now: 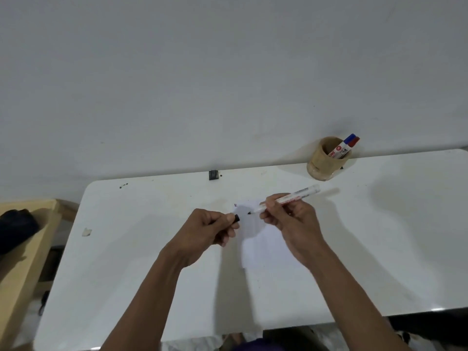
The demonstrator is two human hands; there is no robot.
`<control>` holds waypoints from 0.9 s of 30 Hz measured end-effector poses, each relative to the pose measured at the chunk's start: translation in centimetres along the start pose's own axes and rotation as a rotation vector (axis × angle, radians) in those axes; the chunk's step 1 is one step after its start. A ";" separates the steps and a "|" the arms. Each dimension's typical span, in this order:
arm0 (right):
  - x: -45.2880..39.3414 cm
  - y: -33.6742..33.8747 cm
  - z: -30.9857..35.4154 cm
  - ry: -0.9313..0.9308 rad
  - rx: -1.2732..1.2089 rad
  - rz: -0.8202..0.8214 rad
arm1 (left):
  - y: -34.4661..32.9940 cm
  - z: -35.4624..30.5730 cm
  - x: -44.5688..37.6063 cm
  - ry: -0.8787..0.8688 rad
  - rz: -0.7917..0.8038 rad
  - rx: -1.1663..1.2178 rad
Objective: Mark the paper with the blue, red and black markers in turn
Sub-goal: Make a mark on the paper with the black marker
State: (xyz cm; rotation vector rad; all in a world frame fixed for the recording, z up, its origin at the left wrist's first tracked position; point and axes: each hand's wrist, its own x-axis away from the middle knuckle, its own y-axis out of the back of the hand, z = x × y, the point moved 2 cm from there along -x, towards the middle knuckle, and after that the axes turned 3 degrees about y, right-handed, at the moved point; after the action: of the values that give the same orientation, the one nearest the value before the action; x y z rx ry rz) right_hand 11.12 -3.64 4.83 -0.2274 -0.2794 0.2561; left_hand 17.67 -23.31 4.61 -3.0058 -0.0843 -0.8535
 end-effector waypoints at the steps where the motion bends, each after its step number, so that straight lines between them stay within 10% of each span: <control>1: -0.9 0.8 0.3 0.010 -0.019 -0.022 | 0.4 0.2 -0.7 0.022 -0.039 -0.036; 7: -4.1 4.1 0.2 0.006 0.000 -0.083 | 1.8 -0.6 -6.4 -0.003 -0.543 -0.545; 27: -5.8 4.0 -2.9 -0.067 0.080 -0.073 | 0.8 2.1 -8.6 0.053 -0.722 -0.723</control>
State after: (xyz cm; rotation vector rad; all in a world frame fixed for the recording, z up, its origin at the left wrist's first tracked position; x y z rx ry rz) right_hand 5.71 -1.98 -0.29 -0.1295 -0.3422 0.2028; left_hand 11.53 -24.43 -1.71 -3.6417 -1.1524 -1.2128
